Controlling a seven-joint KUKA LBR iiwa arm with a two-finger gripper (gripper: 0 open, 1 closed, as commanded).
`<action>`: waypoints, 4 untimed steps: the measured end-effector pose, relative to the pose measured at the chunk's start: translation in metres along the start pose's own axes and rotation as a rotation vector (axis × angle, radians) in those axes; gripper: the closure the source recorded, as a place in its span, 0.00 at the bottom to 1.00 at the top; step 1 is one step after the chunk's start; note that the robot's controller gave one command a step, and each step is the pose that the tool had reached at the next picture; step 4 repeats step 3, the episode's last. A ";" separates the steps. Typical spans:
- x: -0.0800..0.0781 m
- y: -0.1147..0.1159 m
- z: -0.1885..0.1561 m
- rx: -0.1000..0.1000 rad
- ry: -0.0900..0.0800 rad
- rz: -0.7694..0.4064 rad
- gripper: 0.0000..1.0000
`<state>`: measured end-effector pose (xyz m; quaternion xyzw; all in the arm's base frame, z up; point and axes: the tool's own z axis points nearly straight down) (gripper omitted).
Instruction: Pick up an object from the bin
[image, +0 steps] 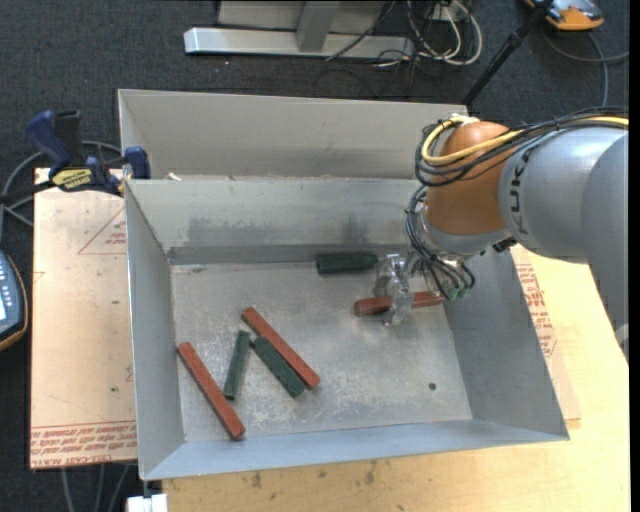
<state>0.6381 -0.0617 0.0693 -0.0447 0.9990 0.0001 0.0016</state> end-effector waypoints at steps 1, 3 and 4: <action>-0.003 0.000 -0.089 0.001 -0.008 -0.001 1.00; -0.006 0.001 -0.117 0.000 -0.002 -0.003 1.00; -0.006 0.001 -0.117 0.000 -0.002 -0.003 1.00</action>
Offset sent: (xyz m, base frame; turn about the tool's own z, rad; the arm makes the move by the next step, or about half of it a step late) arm -0.0001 0.0001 0.0835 0.0000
